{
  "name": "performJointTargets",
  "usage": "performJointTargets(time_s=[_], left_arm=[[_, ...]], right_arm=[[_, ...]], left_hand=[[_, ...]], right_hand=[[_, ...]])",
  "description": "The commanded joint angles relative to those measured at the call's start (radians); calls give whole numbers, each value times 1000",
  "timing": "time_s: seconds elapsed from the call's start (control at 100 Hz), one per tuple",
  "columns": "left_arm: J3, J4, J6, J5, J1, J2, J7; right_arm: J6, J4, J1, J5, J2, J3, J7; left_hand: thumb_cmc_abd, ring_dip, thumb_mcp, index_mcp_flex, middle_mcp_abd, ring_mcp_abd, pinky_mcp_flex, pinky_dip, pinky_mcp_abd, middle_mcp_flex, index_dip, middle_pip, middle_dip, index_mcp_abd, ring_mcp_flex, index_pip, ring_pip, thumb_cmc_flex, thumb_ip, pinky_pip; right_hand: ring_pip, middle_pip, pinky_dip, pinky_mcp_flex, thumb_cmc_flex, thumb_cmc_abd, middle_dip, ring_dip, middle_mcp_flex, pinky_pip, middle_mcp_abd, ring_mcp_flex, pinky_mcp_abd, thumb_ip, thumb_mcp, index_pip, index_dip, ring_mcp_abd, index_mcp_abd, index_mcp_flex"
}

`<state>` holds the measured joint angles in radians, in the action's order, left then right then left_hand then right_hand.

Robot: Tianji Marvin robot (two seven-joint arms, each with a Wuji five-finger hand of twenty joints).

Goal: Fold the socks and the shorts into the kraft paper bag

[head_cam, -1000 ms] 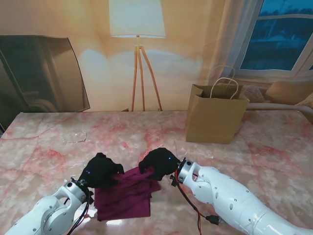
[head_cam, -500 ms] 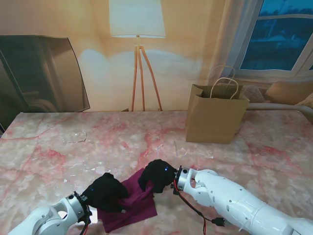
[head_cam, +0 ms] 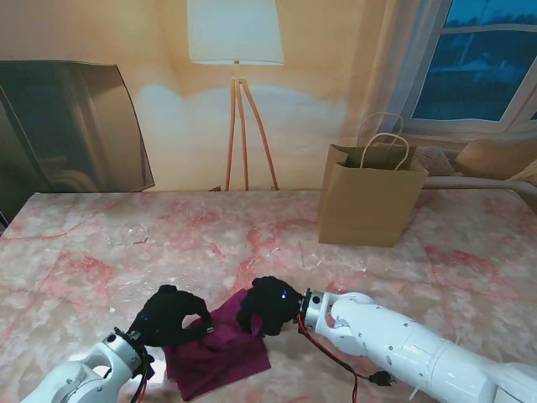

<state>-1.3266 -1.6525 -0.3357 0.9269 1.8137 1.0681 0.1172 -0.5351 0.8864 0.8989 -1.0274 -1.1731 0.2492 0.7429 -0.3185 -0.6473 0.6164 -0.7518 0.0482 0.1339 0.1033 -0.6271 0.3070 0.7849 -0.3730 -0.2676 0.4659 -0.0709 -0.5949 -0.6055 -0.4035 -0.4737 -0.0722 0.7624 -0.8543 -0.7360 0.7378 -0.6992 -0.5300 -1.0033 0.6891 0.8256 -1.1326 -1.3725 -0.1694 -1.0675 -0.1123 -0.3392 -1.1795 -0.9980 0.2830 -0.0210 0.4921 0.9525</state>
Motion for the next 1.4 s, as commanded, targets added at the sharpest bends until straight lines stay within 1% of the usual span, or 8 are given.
performJointTargets(time_s=[0.0,0.21,0.36,0.61,0.82,0.89,1.08,1.39], left_arm=[[10,-10,18,-30,-9,-6,-64],[49,47,30,-54,-41,-10,-95],[47,83,-105,-84,-46,-14,-97],[43,107,-219,-224,-54,-33,-256],[60,115,-193,-155,-80,-49,-305],[77,129,-183,-136,-97,-50,-300],[129,161,-155,-119,-150,-52,-296],[208,187,-146,-61,-233,-53,-261]], right_arm=[[-10,20,14,-17,18,2,-17],[-26,66,37,-34,46,36,-56],[-22,120,72,-44,75,97,-135],[18,195,132,-44,105,203,-283],[20,245,209,-16,101,344,-330],[18,279,248,4,97,411,-357],[30,370,333,76,80,557,-409],[92,478,377,143,68,652,-474]], left_hand=[[-37,11,87,95,12,-5,4,-1,-10,-36,-8,10,-9,32,-14,61,-11,-16,-15,27],[-49,17,68,92,20,0,-19,14,-9,-67,-52,13,-14,-42,12,35,-1,-30,-51,16],[-49,37,14,72,10,-17,-90,51,-13,-130,-56,36,-21,-104,92,10,47,-76,-75,-88],[244,107,-344,25,16,-9,-206,63,-71,-300,4,121,-89,-72,324,109,179,-10,49,-549],[327,126,-443,25,3,-35,-187,130,-105,-385,13,147,-103,-78,433,121,240,-92,58,-682],[329,126,-456,41,-8,-44,-177,175,-110,-433,19,159,-109,-77,453,133,251,-113,63,-704],[295,125,-417,105,-17,-52,-171,227,-118,-481,34,167,-116,-82,475,179,269,-94,86,-715],[260,122,-405,103,-18,-50,-174,227,-116,-493,29,164,-112,-83,473,174,271,-61,88,-702]], right_hand=[[18,40,63,54,5,16,2,49,64,24,1,73,19,-27,-62,2,-38,12,6,-36],[31,51,155,198,-42,119,58,221,276,130,11,285,14,54,-295,176,36,8,-18,-40],[40,55,180,255,-55,192,-14,269,396,170,11,390,20,125,-358,235,112,15,-19,-95],[48,65,196,291,-22,277,-52,249,503,202,25,478,31,223,-366,304,102,32,-79,-220],[132,123,197,291,256,374,-132,117,508,219,48,487,30,224,-158,324,77,36,-137,-245],[190,146,189,286,281,346,-158,60,493,224,52,472,27,168,-55,289,44,34,-148,-231],[273,173,169,262,347,377,-202,-33,430,226,59,404,1,215,154,336,131,13,-189,-187],[340,183,153,260,365,376,-204,-78,403,240,62,380,-18,205,240,366,161,-2,-223,-178]])
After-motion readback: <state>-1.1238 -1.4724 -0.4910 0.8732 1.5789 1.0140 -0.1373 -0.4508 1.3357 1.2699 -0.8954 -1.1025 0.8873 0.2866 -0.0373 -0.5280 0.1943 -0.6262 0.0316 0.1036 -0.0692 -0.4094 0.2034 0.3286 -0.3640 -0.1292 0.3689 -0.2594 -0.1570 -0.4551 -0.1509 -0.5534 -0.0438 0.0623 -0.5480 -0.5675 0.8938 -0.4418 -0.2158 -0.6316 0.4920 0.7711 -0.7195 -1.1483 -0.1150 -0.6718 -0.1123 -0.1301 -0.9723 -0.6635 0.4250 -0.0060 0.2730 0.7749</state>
